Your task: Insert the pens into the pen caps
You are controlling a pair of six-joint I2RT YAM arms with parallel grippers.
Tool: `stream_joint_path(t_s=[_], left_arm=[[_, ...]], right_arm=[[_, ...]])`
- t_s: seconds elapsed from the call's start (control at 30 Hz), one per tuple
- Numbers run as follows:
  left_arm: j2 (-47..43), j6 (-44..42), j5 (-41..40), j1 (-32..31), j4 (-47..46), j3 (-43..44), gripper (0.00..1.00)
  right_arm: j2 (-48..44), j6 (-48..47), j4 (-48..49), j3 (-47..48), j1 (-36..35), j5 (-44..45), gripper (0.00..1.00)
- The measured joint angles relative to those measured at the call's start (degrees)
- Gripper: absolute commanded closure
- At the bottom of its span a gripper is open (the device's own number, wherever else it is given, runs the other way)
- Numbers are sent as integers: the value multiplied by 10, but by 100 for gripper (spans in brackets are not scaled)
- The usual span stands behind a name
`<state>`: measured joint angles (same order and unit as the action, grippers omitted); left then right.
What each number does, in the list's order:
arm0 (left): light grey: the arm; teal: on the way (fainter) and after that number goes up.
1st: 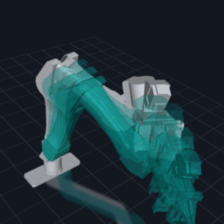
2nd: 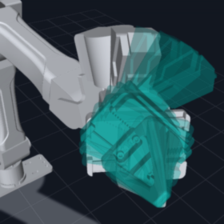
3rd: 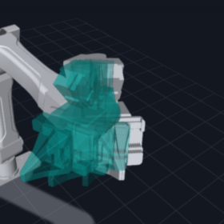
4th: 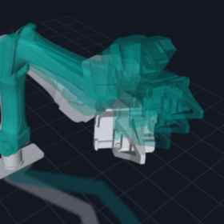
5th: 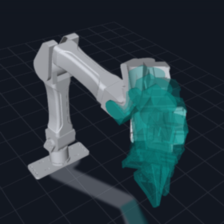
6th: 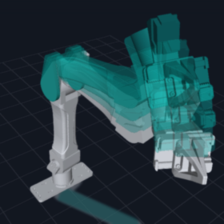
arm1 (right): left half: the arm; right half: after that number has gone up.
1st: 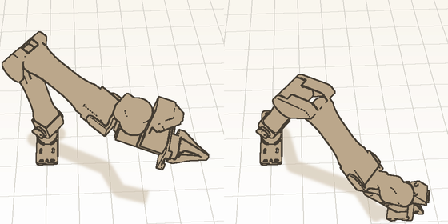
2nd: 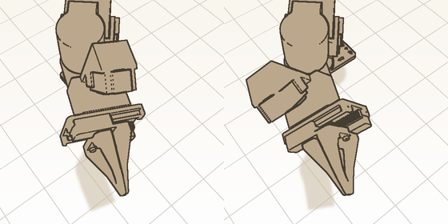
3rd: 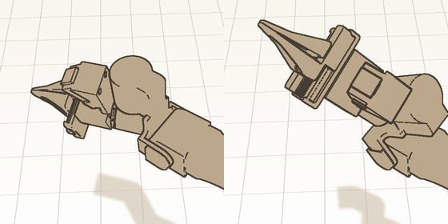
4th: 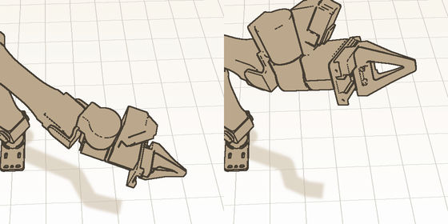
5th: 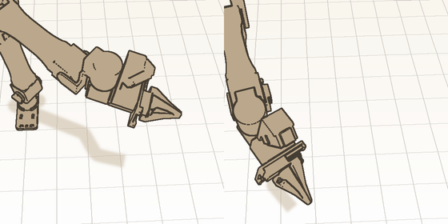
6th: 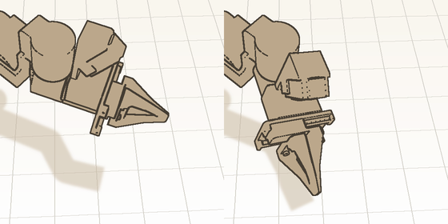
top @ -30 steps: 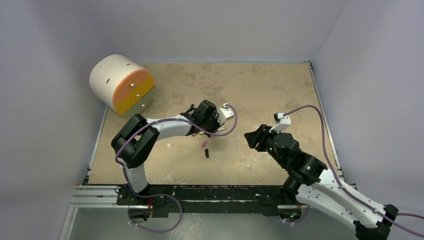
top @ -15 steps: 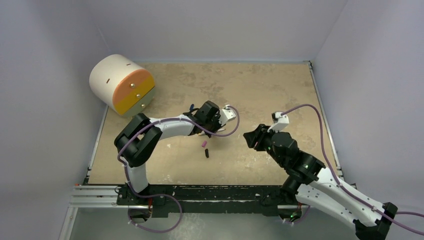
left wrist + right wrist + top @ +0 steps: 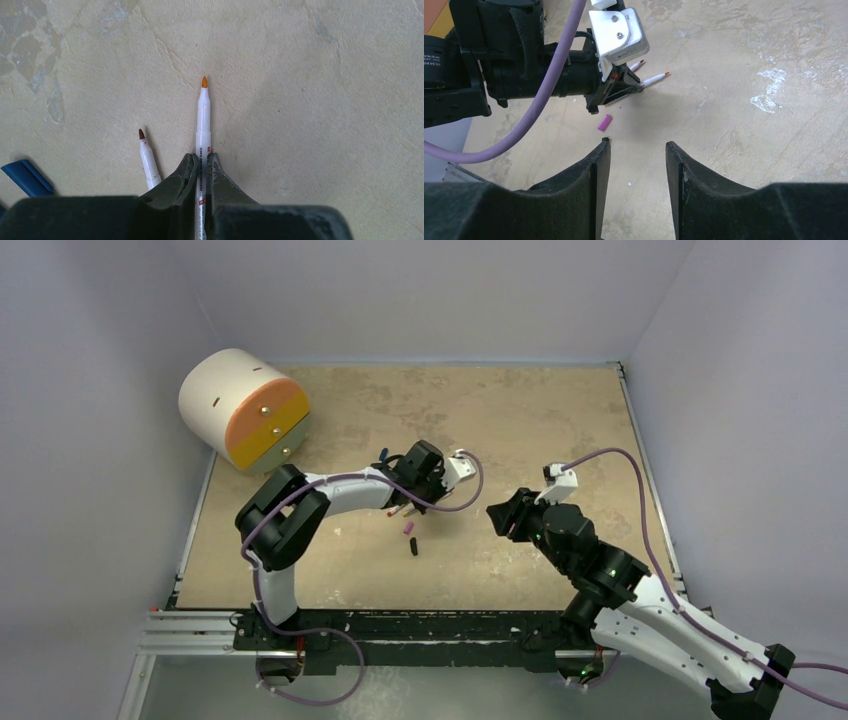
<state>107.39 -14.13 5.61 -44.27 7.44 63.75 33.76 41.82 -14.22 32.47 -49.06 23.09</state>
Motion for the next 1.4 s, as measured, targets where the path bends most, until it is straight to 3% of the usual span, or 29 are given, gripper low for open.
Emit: stream_joint_path(t_s=[0.37,0.53,0.67,1.07,1.4], left_arm=[[13,4,5,0,3,19,100],[-9,29,24,0,-9,-6,100],[-36,49,44,0,-16,-8,100],[-203,176,94,0,-197,-111,100],[-247,289,155,-4,-353,-159,100]], right_arm=[[-1,0,4,0,0,0,52],[7,4,30,-1,0,-9,44],[24,18,62,-1,1,-22,46],[26,94,106,1,48,-30,47],[131,73,165,56,51,-30,47]])
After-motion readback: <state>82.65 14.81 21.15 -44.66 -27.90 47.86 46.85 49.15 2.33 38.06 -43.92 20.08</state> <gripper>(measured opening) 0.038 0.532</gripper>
